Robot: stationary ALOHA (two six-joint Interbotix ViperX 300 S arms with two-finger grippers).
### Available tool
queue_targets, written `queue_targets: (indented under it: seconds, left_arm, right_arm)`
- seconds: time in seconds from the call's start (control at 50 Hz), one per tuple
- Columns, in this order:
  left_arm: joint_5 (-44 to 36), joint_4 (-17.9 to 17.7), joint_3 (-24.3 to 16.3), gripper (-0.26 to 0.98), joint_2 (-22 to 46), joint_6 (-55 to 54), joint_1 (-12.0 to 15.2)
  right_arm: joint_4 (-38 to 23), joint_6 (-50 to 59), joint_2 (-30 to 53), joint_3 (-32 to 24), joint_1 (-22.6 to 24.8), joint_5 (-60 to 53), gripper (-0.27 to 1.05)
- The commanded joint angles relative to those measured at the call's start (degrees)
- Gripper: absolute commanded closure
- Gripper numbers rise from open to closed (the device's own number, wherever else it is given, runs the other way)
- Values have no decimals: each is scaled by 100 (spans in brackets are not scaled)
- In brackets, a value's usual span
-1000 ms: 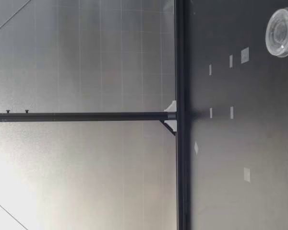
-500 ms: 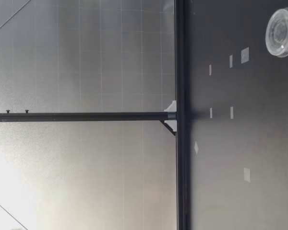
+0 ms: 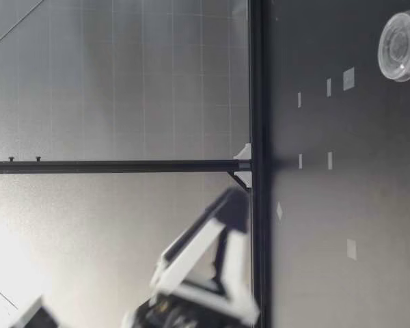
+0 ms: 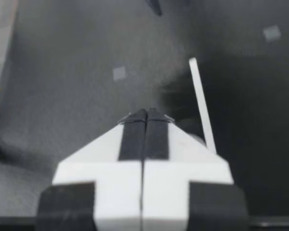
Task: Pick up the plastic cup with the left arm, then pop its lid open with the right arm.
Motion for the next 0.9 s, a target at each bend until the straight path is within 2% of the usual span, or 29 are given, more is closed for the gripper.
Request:
queue_targets:
  seconds: [0.0,0.08,0.2,0.46,0.88]
  left_arm:
    - [-79,0,-281,22,229,0,-9]
    - [-79,9,-396,16,422,0,-9]
    - [-53,26,-527,15,686,0,-44]
    - [26,35,-905,15,1371,9,-334]
    - [325,35,-1512,14,2057,70,-334]
  right_arm:
    - [18,9,132,-18,0,-88,85]
    - [0,-18,378,18,53,-97,85]
    - [-35,-18,765,0,97,-149,85]
    - [-44,-9,1441,-18,167,-844,85]
    - [-35,-9,2698,-396,334,-1055,85]
